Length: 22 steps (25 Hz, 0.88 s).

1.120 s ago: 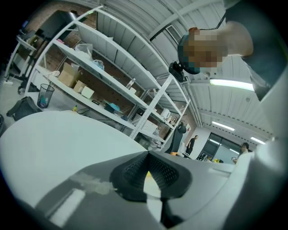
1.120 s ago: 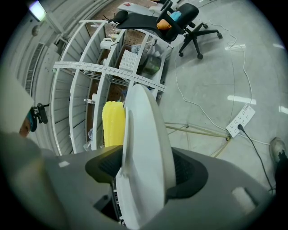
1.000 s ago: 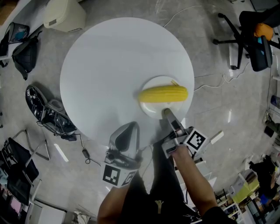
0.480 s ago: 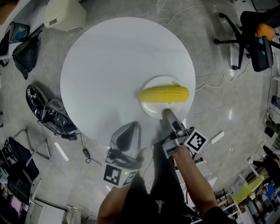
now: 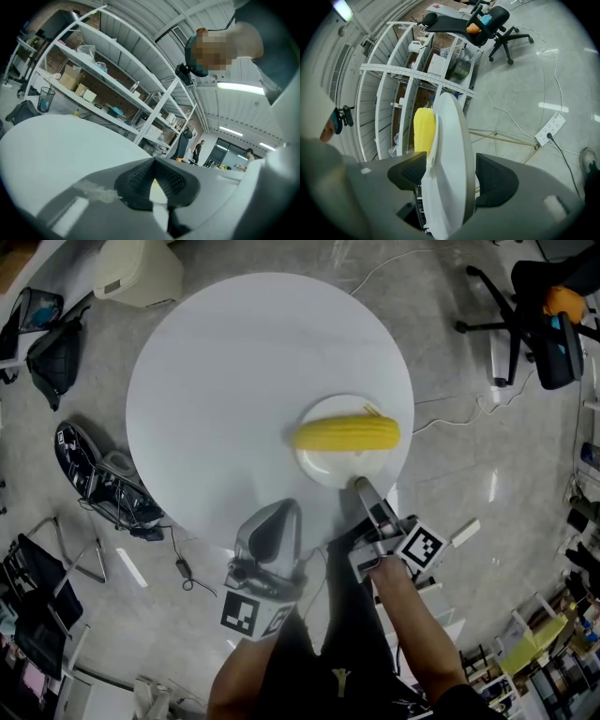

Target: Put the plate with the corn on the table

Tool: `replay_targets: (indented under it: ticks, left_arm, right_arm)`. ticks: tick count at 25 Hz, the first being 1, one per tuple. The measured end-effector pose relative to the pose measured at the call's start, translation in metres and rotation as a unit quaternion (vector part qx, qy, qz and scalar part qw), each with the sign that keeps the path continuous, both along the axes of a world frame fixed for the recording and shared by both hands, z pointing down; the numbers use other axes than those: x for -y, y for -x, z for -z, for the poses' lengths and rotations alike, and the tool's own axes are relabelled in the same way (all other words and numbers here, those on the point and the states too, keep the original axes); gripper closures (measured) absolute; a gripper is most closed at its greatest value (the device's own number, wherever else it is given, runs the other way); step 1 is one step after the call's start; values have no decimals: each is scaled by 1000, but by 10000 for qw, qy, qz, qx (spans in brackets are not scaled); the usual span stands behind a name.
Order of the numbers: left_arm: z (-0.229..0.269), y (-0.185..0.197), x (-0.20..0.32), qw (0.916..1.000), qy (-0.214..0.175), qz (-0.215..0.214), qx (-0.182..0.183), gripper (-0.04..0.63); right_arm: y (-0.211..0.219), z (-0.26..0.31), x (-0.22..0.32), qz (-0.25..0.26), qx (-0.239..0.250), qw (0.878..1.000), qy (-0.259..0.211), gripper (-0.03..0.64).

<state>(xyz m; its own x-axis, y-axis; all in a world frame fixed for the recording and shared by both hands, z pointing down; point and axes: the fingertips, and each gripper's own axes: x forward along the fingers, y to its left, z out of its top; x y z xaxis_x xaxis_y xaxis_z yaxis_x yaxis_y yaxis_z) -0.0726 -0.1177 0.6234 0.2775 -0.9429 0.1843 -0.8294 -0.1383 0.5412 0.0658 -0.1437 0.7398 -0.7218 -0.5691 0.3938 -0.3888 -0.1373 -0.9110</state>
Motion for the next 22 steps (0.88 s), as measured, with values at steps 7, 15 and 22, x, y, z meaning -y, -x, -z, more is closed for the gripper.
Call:
replay_targets:
  ticks: [7, 15, 22]
  left_arm:
    - [7, -11, -11, 10000, -87, -33, 8, 592]
    - [26, -23, -26, 9997, -214, -148, 46, 592]
    - [46, -23, -37, 9994, -284, -155, 71, 592]
  right_arm:
    - [-12, 8, -13, -50, -47, 10000, -45, 312]
    - [-26, 21, -35, -119, -169, 9997, -119, 361]
    - [-31, 34, -53, -116, -197, 9997, -81, 383]
